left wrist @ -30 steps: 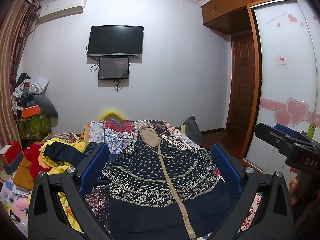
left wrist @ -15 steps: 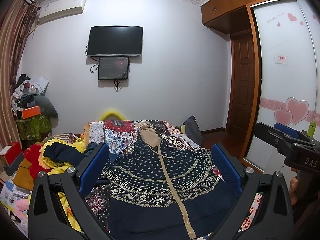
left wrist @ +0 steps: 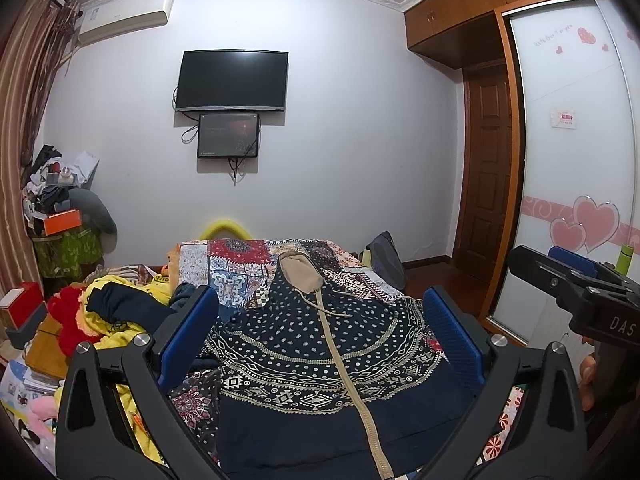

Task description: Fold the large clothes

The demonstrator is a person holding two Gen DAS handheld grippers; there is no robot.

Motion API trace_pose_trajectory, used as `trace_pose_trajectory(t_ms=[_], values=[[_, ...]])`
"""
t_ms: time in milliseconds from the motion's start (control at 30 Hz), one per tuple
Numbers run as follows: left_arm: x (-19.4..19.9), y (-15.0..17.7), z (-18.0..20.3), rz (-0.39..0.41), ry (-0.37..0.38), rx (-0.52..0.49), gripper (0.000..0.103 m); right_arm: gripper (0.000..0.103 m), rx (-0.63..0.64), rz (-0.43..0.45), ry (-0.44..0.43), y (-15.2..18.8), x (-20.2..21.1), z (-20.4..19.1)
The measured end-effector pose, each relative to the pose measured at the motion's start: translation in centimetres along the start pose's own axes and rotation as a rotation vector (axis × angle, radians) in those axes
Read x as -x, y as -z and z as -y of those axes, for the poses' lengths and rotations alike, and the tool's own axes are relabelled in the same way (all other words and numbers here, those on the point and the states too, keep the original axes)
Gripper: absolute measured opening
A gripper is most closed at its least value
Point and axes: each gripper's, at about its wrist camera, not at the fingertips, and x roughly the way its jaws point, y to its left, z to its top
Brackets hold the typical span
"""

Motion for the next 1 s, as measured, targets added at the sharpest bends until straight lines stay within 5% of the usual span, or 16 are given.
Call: trace_pose_trajectory(t_ms=[567, 1000], values=[[-2.1, 0.6, -1.4, -0.034, -0.011, 0.026, 0.103, 0.103, 0.014, -0.04, 0.022, 0.4, -2.0, -0.3], [-9.0, 0.9, -7.0, -0.101, -0.085, 0.086, 0.103, 0.103, 0.01, -0.125, 0.01, 0.7, -8.8, -0.2]])
